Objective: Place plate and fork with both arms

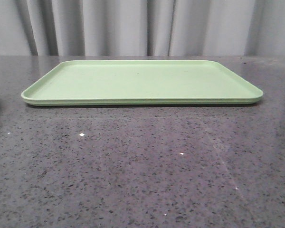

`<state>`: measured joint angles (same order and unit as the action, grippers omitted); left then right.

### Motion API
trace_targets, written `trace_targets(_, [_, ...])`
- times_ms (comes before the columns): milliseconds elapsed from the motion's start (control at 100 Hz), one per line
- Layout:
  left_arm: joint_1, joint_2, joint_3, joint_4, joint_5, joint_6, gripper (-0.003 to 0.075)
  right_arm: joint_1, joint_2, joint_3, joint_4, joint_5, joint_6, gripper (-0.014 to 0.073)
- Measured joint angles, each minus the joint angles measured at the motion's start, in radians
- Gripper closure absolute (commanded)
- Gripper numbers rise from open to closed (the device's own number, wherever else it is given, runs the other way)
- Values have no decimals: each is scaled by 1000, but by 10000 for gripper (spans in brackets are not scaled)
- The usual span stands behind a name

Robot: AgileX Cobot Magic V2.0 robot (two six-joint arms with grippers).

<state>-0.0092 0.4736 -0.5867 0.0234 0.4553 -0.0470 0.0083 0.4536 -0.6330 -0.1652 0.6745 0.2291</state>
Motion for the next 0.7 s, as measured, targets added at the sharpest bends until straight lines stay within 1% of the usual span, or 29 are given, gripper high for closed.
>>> trace_targets(50, [0,0,0,0,0,0,320,0,0,0,1,2,0,144])
trace_targets(100, [0,0,0,2,0,0,248,0,0,0,4,9,0,87])
trace_targets(120, [0,0,0,2,0,0,223,0,0,0,4,14,0,77])
trace_targets(170, [0,0,0,2,0,0,190,0,0,0,4,20,0,59])
trace_targets(350, [0,0,0,2,0,0,188,0,0,0,4,23,0,71])
trace_targets(440, [0,5,6,2,-21,0,188,0,0,0,8,23,0,71])
trace_targets(530, [0,14,8,9,-18,0,201,0,0,0,12,23,0,71])
trace_targets(610, [8,30,0,13,15,0,230,0,2,0,14,23,2,71])
trace_targets(700, [32,62,-33,20,84,-11,235,0,11,-1,14,23,2,71])
